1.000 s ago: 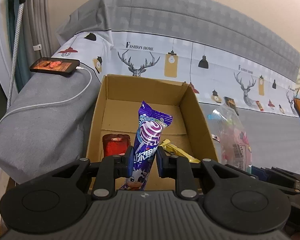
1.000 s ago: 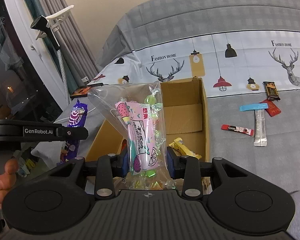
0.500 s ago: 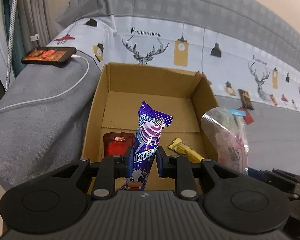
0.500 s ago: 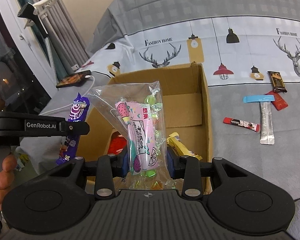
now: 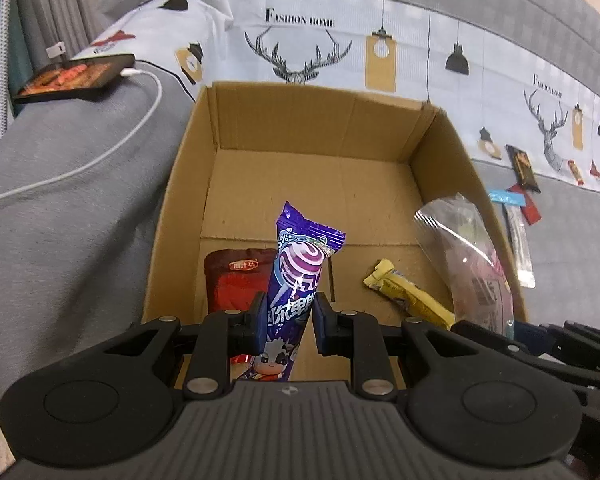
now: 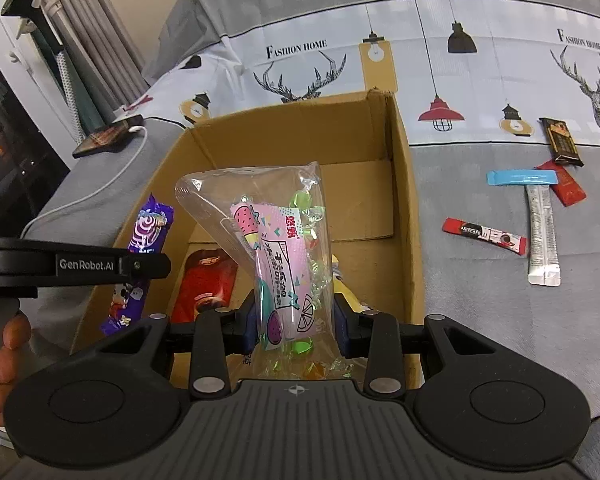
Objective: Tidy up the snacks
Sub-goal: 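Carry the candy bag and purple candy bar over the cardboard box with both tools, then open both tools to drop the candy bag and candy bar into the box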
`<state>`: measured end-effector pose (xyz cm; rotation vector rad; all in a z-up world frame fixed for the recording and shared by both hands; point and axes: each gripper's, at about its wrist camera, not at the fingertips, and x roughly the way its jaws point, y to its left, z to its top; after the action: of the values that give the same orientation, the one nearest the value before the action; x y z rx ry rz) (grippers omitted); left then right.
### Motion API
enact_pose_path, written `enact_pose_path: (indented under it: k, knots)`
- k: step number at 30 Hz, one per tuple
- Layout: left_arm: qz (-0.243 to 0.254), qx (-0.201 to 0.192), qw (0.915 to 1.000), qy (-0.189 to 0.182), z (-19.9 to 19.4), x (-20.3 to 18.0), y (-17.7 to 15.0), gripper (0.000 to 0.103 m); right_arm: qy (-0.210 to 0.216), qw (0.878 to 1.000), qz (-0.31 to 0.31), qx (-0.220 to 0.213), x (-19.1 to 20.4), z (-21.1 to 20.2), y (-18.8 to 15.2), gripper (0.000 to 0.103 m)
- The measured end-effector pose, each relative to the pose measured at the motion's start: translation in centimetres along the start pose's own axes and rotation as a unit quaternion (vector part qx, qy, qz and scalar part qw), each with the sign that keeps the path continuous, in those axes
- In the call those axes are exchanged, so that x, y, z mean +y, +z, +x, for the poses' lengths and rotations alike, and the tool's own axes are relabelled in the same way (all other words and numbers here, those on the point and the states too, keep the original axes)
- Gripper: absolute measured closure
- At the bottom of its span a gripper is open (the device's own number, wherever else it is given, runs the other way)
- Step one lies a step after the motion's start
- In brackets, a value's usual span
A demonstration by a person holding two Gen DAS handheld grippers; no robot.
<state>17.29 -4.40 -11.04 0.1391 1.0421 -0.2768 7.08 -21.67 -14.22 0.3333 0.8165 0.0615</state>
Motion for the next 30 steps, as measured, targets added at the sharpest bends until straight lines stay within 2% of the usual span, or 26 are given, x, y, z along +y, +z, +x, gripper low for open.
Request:
enact_pose_path:
  k: [9, 17, 19, 20, 21, 22, 23, 26, 30]
  knots:
    - [0.001, 0.017, 0.9998, 0.009, 2.3, 0.4, 0.3, 0.078, -0.001, 1.0, 0.004, 0.023, -0.4, 2.4, 0.0, 0.064]
    - [0.006, 0.023, 0.9996, 0.014, 3.8, 0.5, 0.9, 0.077, -0.006, 1.0, -0.005, 0.025, -0.3, 3.9, 0.6, 0.064]
    - [0.016, 0.01, 0.9998, 0.01, 3.4, 0.5, 0.9, 0.052, -0.006, 1.0, -0.006, 0.024, -0.2, 4.1, 0.8, 0.06]
    - [0.022, 0.001, 0.9997, 0.011, 3.0, 0.5, 0.8, 0.016, -0.006, 1.0, -0.003, 0.022, -0.2, 4.1, 0.9, 0.057]
    - [0.022, -0.012, 0.9994, 0.022, 2.5, 0.6, 0.7, 0.001, -0.008, 1.0, 0.001, 0.023, -0.2, 4.1, 1.0, 0.049]
    - [0.017, -0.031, 0.9987, 0.038, 1.9, 0.7, 0.4, 0.0, -0.019, 1.0, 0.006, 0.024, -0.1, 4.0, 1.1, 0.027]
    - [0.017, -0.043, 0.9977, 0.05, 1.4, 0.7, 0.1, 0.0, -0.029, 0.999, 0.006, 0.024, 0.0, 3.9, 1.1, 0.02]
    - [0.027, -0.026, 0.9974, 0.061, 0.8, 0.9, -1.0, 0.0, -0.021, 0.999, -0.034, 0.008, 0.9, 2.7, 0.7, 0.017]
    - [0.007, -0.018, 0.9977, 0.065, -1.0, 1.2, -2.9, 0.0, -0.024, 0.996, -0.083, 0.001, 2.3, 0.8, -0.4, 0.015]
